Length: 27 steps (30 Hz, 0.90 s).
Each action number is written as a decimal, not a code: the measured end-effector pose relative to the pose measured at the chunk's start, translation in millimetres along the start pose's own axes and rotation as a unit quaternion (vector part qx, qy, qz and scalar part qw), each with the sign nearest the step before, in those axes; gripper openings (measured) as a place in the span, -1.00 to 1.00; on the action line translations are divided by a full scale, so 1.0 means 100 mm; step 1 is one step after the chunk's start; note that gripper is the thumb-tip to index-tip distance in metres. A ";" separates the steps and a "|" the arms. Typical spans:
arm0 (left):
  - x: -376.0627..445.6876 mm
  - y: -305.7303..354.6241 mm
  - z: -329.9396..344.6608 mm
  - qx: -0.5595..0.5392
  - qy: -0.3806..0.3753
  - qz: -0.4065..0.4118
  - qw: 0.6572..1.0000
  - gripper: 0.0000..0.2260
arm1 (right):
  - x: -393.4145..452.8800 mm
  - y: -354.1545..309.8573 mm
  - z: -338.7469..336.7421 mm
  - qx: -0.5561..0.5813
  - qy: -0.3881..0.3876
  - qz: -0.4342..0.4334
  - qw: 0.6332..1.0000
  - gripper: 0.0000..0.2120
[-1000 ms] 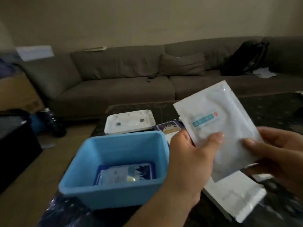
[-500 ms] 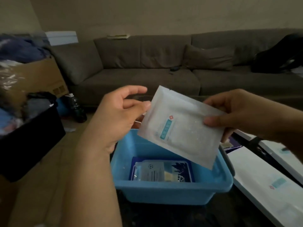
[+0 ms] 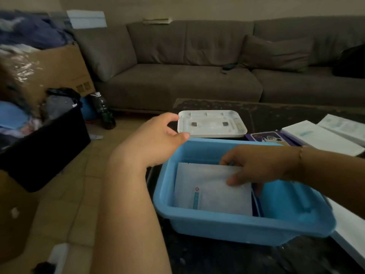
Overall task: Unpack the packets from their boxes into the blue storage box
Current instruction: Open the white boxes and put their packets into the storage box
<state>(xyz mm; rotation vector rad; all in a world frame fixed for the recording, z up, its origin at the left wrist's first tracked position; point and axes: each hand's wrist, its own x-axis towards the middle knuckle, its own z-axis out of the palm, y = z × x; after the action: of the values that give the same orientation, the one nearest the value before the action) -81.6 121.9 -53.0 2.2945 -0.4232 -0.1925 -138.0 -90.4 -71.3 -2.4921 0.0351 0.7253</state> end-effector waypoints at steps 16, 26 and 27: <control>-0.01 0.06 0.00 0.031 -0.003 -0.004 1.000 -0.47 | 0.12 -0.11 0.43 -0.345 0.073 -0.067 0.933 -0.34; 0.01 0.05 0.01 0.041 0.005 0.002 0.999 -0.49 | 0.21 -0.10 0.52 -0.353 0.030 -0.159 0.922 -0.32; 0.02 0.06 0.02 0.043 0.004 0.001 0.999 -0.49 | 0.22 -0.09 0.52 -0.358 0.030 -0.166 0.918 -0.33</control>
<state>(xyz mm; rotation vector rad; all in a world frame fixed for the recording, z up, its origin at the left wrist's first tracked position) -81.9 116.7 -50.1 2.3779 -0.4375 -0.1662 -143.7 -53.6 -115.0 -3.0800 -0.7397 0.5796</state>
